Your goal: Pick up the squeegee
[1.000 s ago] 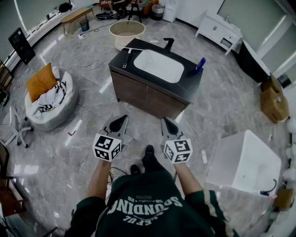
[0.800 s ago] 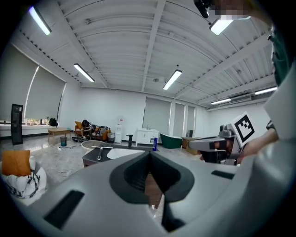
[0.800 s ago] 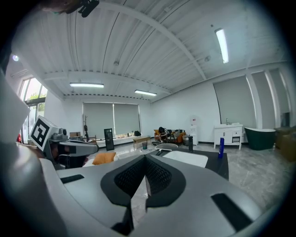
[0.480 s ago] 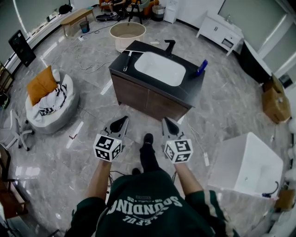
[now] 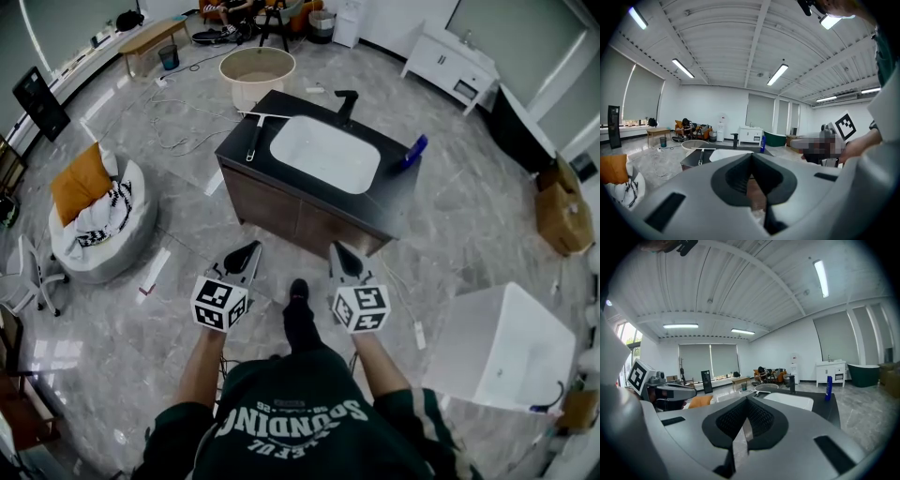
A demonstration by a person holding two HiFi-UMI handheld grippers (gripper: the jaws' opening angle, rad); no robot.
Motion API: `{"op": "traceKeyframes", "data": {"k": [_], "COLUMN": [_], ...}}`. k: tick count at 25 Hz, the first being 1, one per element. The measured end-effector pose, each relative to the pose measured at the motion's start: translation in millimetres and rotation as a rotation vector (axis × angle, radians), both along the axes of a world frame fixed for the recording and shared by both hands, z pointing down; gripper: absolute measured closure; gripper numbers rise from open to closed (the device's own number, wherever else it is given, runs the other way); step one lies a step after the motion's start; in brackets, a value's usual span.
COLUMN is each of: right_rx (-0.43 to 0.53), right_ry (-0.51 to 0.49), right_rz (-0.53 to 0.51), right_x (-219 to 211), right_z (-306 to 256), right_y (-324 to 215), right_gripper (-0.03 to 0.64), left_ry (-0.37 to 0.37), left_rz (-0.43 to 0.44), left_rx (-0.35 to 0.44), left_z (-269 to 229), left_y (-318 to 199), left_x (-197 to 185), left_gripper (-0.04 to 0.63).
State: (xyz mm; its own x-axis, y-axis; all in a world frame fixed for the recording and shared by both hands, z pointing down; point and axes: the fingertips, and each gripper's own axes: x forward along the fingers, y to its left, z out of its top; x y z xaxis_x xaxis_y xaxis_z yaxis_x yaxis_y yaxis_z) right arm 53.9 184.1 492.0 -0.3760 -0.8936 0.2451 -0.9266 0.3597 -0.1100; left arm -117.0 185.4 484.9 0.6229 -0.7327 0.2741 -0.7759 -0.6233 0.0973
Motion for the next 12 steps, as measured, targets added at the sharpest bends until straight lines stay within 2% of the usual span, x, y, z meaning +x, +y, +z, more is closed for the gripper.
{"op": "traceKeyframes", "data": {"k": [6,12], "right_rx": [-0.001,-0.04], "right_ry": [-0.005,-0.004], "right_rz": [0.009,0.017], "right_x": [9.0,24.6], "right_z": [2.3,9.9], "right_y": [-79.3,-163.5], "right_gripper": [0.616,0.617], "left_ry": [-0.022,-0.034], "left_rz": [-0.01,-0.027], "left_rx": [-0.002,-0.031], "left_z": [-0.3,-0.6], "left_y": [-75.9,-156.3], "left_x": [3.7,15.9], "left_gripper": [0.594,0.594]}}
